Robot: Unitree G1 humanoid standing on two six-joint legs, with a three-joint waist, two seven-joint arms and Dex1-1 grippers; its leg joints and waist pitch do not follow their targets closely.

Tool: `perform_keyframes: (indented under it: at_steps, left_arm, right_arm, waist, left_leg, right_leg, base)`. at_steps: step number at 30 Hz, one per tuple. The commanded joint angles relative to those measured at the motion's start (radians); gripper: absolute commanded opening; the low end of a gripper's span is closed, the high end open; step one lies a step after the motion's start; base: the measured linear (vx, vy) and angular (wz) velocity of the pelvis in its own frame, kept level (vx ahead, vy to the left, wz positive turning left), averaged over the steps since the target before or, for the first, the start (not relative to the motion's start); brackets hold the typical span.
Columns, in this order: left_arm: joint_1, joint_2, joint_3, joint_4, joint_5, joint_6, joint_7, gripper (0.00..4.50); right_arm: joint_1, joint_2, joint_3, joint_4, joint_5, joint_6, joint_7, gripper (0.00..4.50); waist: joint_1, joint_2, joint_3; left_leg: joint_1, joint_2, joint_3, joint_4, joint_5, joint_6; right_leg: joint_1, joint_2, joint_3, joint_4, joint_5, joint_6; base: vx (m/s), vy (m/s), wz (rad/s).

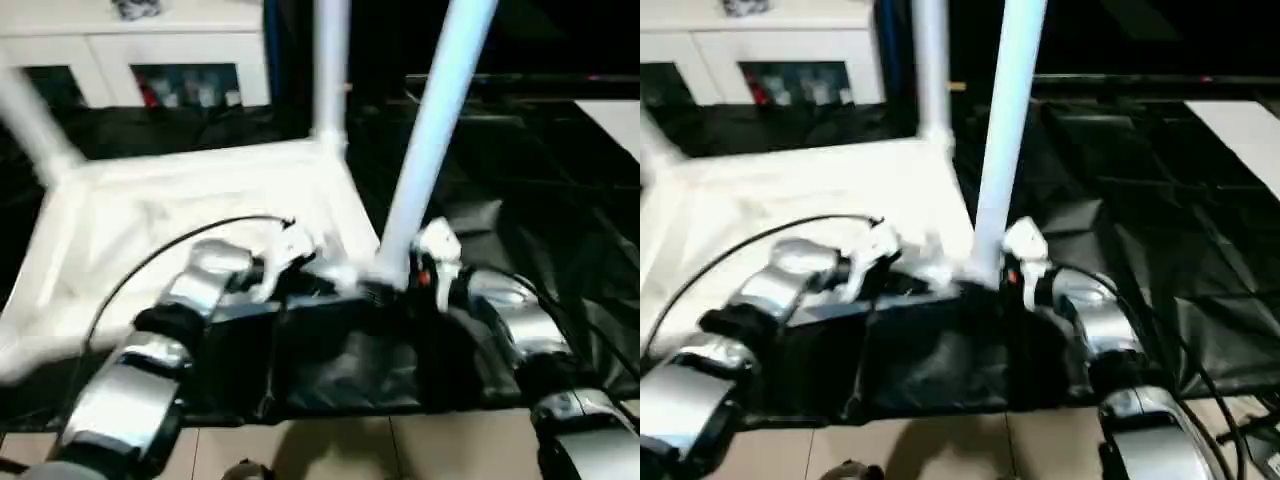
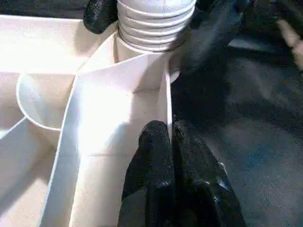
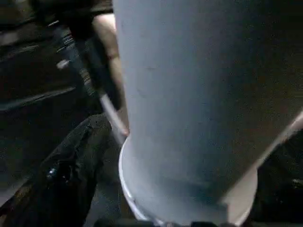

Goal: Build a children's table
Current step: Rotate leg to tighten

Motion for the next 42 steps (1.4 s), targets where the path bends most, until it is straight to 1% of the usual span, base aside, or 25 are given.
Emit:
perform_keyframes:
  at_steps: [1, 3, 4, 9, 11, 14, 15, 17, 19, 20, 22, 23, 24, 25, 27, 28, 29, 30, 31, 33, 34, 35, 36, 39, 42]
  left_arm:
    - [-0.015, -0.009, -0.006, -0.025, -0.039, -0.031, -0.076, 0.0]
    - [-0.015, -0.003, -0.007, -0.024, -0.039, -0.036, -0.09, 0.0]
    - [-0.013, 0.005, -0.01, -0.026, -0.041, -0.032, -0.113, 0.0]
    - [-0.01, 0.024, -0.015, -0.018, -0.039, -0.043, -0.167, 0.0]
    - [-0.01, 0.026, -0.015, -0.016, -0.038, -0.046, -0.17, 0.0]
    - [-0.01, 0.026, -0.014, -0.014, -0.037, -0.05, -0.17, 0.0]
    - [-0.01, 0.023, -0.009, -0.007, -0.033, -0.047, -0.153, 0.0]
    - [-0.011, 0.018, -0.004, -0.003, -0.029, -0.044, -0.133, 0.0]
    - [-0.019, 0.001, -0.005, 0.003, -0.005, -0.004, -0.041, 0.0]
    - [-0.029, -0.018, 0.0, 0.008, 0.005, 0.038, 0.029, 0.0]
    - [-0.041, -0.049, 0.016, 0.015, 0.002, 0.079, 0.104, 0.0]
    - [-0.044, -0.057, 0.02, 0.017, 0.0, 0.087, 0.12, 0.0]
    - [-0.048, -0.07, 0.028, 0.02, -0.006, 0.098, 0.144, 0.0]
    - [-0.048, -0.07, 0.028, 0.02, -0.006, 0.098, 0.144, 0.0]
    - [-0.053, -0.099, 0.031, 0.023, -0.001, 0.104, 0.205, 0.0]
    - [-0.062, -0.153, 0.037, 0.028, 0.004, 0.122, 0.308, 0.0]
    - [-0.062, -0.153, 0.037, 0.028, 0.004, 0.122, 0.308, 0.0]
    - [-0.066, -0.178, 0.04, 0.03, 0.007, 0.131, 0.356, 0.0]
    - [-0.07, -0.201, 0.043, 0.032, 0.009, 0.133, 0.404, 0.0]
    - [-0.072, -0.215, 0.044, 0.032, 0.012, 0.135, 0.433, 0.0]
    - [-0.071, -0.228, 0.042, 0.031, 0.014, 0.129, 0.45, 0.0]
    - [-0.07, -0.237, 0.038, 0.028, 0.019, 0.123, 0.46, 0.0]
    - [-0.07, -0.237, 0.038, 0.028, 0.019, 0.123, 0.46, 0.0]
    - [-0.061, -0.237, 0.029, 0.018, 0.023, 0.107, 0.441, 0.0]
    - [-0.055, -0.215, 0.03, 0.016, 0.022, 0.087, 0.417, 0.0]
  right_arm:
    - [0.016, -0.006, 0.057, -0.025, -0.004, 0.017, 0.101, 3.67]
    - [0.017, -0.012, 0.064, -0.031, -0.005, 0.019, 0.121, 3.67]
    - [0.018, -0.019, 0.072, -0.037, -0.006, 0.021, 0.141, 3.35]
    - [0.022, -0.033, 0.09, -0.063, 0.004, 0.045, 0.196, 3.06]
    - [0.024, -0.035, 0.096, -0.067, 0.003, 0.05, 0.204, 2.83]
    - [0.026, -0.032, 0.094, -0.069, 0.004, 0.057, 0.203, 2.77]
    - [0.029, -0.024, 0.087, -0.07, 0.009, 0.072, 0.185, 2.77]
    - [0.033, -0.012, 0.077, -0.072, 0.017, 0.091, 0.164, 2.75]
    - [0.03, 0.024, 0.05, -0.045, 0.006, 0.102, 0.045, 2.75]
    - [0.02, 0.055, 0.025, -0.013, -0.009, 0.102, -0.069, 2.75]
    - [0.006, 0.088, -0.002, 0.028, -0.025, 0.104, -0.204, 2.74]
    - [0.002, 0.096, -0.009, 0.038, -0.028, 0.106, -0.236, 2.74]
    - [-0.003, 0.108, -0.02, 0.053, -0.032, 0.11, -0.284, 2.74]
    - [-0.003, 0.108, -0.02, 0.053, -0.032, 0.11, -0.284, 2.74]
    - [-0.015, 0.138, -0.046, 0.079, -0.031, 0.127, -0.381, 2.74]
    - [-0.038, 0.191, -0.077, 0.123, -0.038, 0.148, -0.538, 2.74]
    - [-0.038, 0.191, -0.077, 0.123, -0.038, 0.148, -0.538, 2.74]
    - [-0.049, 0.214, -0.088, 0.143, -0.044, 0.155, -0.606, 2.74]
    - [-0.054, 0.236, -0.091, 0.155, -0.047, 0.143, -0.639, 2.74]
    - [-0.057, 0.249, -0.091, 0.162, -0.049, 0.131, -0.654, 2.74]
    - [-0.055, 0.264, -0.092, 0.161, -0.045, 0.108, -0.658, 3.09]
    - [-0.054, 0.277, -0.097, 0.16, -0.039, 0.088, -0.657, 3.29]
    - [-0.054, 0.277, -0.097, 0.16, -0.039, 0.088, -0.657, 3.29]
    - [-0.048, 0.282, -0.108, 0.149, -0.023, 0.068, -0.641, 3.61]
    - [-0.042, 0.261, -0.117, 0.13, -0.006, 0.059, -0.579, 3.87]
  waist:
    - [0.001, 0.0, -0.069]
    - [0.005, 0.001, -0.07]
    - [0.008, 0.001, -0.07]
    - [0.01, 0.002, -0.071]
    - [0.01, 0.002, -0.071]
    - [0.01, 0.003, -0.072]
    - [0.011, -0.001, -0.072]
    - [0.012, 0.0, -0.072]
    - [0.013, -0.001, -0.069]
    - [0.012, -0.001, -0.068]
    - [0.002, 0.003, -0.063]
    - [0.001, 0.005, -0.063]
    - [-0.003, 0.002, -0.061]
    - [-0.006, 0.001, -0.063]
    - [-0.012, 0.001, -0.063]
    - [-0.016, 0.021, -0.064]
    - [-0.024, 0.014, -0.064]
    - [-0.027, 0.006, -0.064]
    - [-0.026, 0.01, -0.063]
    - [-0.025, 0.009, -0.066]
    - [-0.025, 0.007, -0.066]
    - [-0.025, 0.009, -0.067]
    - [-0.025, 0.008, -0.067]
    - [-0.024, 0.012, -0.068]
    - [-0.023, 0.011, -0.069]
  left_leg:
    - [0.027, 0.029, -0.01, -0.061, -0.272, 0.06]
    - [0.029, 0.029, -0.01, -0.061, -0.272, 0.057]
    - [0.029, 0.03, -0.01, -0.061, -0.27, 0.054]
    - [0.028, 0.03, -0.011, -0.061, -0.263, 0.051]
    - [0.029, 0.03, -0.011, -0.061, -0.26, 0.052]
    - [0.028, 0.029, -0.011, -0.06, -0.256, 0.049]
    - [0.028, 0.029, -0.011, -0.059, -0.251, 0.051]
    - [0.028, 0.029, -0.011, -0.059, -0.25, 0.053]
    - [0.028, 0.03, -0.011, -0.062, -0.26, 0.043]
    - [0.027, 0.029, -0.011, -0.063, -0.265, 0.035]
    - [0.033, 0.026, -0.014, -0.07, -0.326, -0.004]
    - [0.035, 0.026, -0.015, -0.07, -0.335, -0.012]
    - [0.034, 0.025, -0.017, -0.071, -0.346, -0.019]
    - [0.033, 0.024, -0.019, -0.072, -0.344, -0.019]
    - [0.03, 0.023, -0.018, -0.072, -0.336, -0.013]
    - [0.033, 0.023, -0.02, -0.071, -0.341, -0.019]
    - [0.032, 0.023, -0.018, -0.072, -0.346, -0.023]
    - [0.034, 0.018, -0.019, -0.07, -0.353, -0.021]
    - [0.033, 0.018, -0.017, -0.068, -0.348, -0.016]
    - [0.032, 0.017, -0.019, -0.068, -0.34, -0.005]
    - [0.029, 0.017, -0.018, -0.068, -0.334, -0.001]
    - [0.029, 0.018, -0.018, -0.068, -0.329, 0.008]
    - [0.027, 0.017, -0.018, -0.068, -0.327, 0.011]
    - [0.027, 0.018, -0.018, -0.07, -0.328, 0.017]
    - [0.027, 0.02, -0.018, -0.071, -0.332, 0.02]
  right_leg:
    - [0.046, -0.047, 0.025, -0.059, -0.111, -0.286]
    - [0.045, -0.048, 0.026, -0.06, -0.12, -0.286]
    - [0.046, -0.048, 0.026, -0.059, -0.117, -0.285]
    - [0.046, -0.048, 0.026, -0.056, -0.105, -0.287]
    - [0.045, -0.048, 0.025, -0.055, -0.099, -0.288]
    - [0.046, -0.048, 0.025, -0.055, -0.094, -0.289]
    - [0.046, -0.048, 0.025, -0.054, -0.091, -0.289]
    - [0.045, -0.049, 0.025, -0.055, -0.1, -0.286]
    - [0.043, -0.05, 0.026, -0.057, -0.128, -0.279]
    - [0.043, -0.05, 0.026, -0.057, -0.143, -0.275]
    - [0.038, -0.052, 0.026, -0.07, -0.271, -0.246]
    - [0.036, -0.053, 0.027, -0.073, -0.294, -0.237]
    - [0.036, -0.055, 0.028, -0.078, -0.329, -0.225]
    - [0.038, -0.054, 0.027, -0.08, -0.342, -0.213]
    - [0.037, -0.051, 0.027, -0.08, -0.317, -0.211]
    - [0.033, -0.051, 0.028, -0.078, -0.304, -0.216]
    - [0.032, -0.047, 0.028, -0.079, -0.294, -0.217]
    - [0.034, -0.045, 0.025, -0.081, -0.308, -0.213]
    - [0.032, -0.048, 0.028, -0.084, -0.318, -0.208]
    - [0.035, -0.049, 0.027, -0.087, -0.328, -0.197]
    - [0.035, -0.049, 0.027, -0.087, -0.322, -0.194]
    - [0.035, -0.048, 0.026, -0.088, -0.318, -0.186]
    - [0.035, -0.047, 0.026, -0.088, -0.315, -0.185]
    - [0.036, -0.047, 0.025, -0.088, -0.306, -0.185]
    - [0.036, -0.046, 0.025, -0.086, -0.289, -0.19]
  base:
    - [0.0, 0.0, 0.0]
    - [0.0, 0.0, 0.0]
    - [0.0, 0.0, 0.0]
    - [0.0, 0.0, 0.0]
    - [0.0, 0.0, 0.0]
    - [0.0, 0.0, 0.0]
    - [0.0, 0.0, 0.0]
    - [0.0, 0.0, 0.0]
    - [0.0, 0.0, 0.0]
    - [0.0, 0.0, 0.0]
    - [0.0, 0.0, 0.0]
    - [0.0, 0.0, 0.0]
    - [0.0, 0.0, 0.0]
    - [0.0, 0.0, 0.0]
    - [0.0, 0.0, 0.0]
    - [0.0, 0.0, 0.0]
    - [0.0, 0.0, 0.0]
    - [0.0, 0.0, 0.0]
    - [0.0, 0.0, 0.0]
    - [0.0, 0.0, 0.0]
    - [0.0, 0.0, 0.0]
    - [0.0, 0.0, 0.0]
    - [0.0, 0.0, 0.0]
    - [0.0, 0.0, 0.0]
    - [0.0, 0.0, 0.0]
